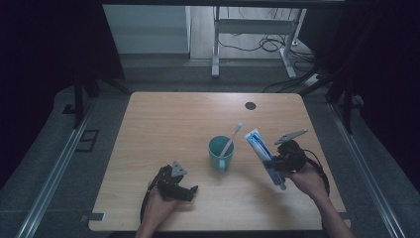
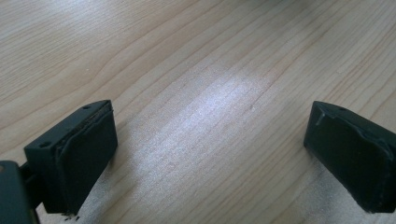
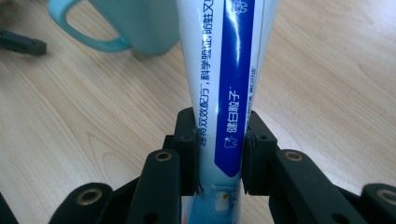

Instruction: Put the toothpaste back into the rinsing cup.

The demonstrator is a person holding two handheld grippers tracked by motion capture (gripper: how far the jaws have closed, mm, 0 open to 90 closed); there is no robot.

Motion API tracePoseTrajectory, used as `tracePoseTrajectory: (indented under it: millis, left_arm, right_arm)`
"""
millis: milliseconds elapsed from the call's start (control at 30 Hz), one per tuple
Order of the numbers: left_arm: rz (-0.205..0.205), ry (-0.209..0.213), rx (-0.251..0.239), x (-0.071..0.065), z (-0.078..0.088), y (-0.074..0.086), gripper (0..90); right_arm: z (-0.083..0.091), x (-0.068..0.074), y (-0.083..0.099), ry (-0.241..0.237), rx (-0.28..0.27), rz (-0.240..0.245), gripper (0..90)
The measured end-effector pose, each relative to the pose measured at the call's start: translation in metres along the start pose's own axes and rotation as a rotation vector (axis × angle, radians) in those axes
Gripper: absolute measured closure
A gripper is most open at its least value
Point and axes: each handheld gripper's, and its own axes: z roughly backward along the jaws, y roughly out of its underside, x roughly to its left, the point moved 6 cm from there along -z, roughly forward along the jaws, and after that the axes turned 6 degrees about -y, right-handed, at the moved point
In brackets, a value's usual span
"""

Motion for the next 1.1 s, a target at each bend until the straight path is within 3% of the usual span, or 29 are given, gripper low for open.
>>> tracePoseTrajectory:
  millis: [600, 1100]
  left_arm:
    - [-0.001, 0.0, 0.0, 0.0, 0.0, 0.0, 2.8]
    - [-0.003, 0.0, 0.001, 0.0, 0.0, 0.0, 2.8]
  right_arm:
    - [0.007, 0.019, -0.016, -0.017, -0.201, 0.068, 71.3]
    - [0.013, 0.032, -0.039, -0.043, -0.299, 0.095, 71.2]
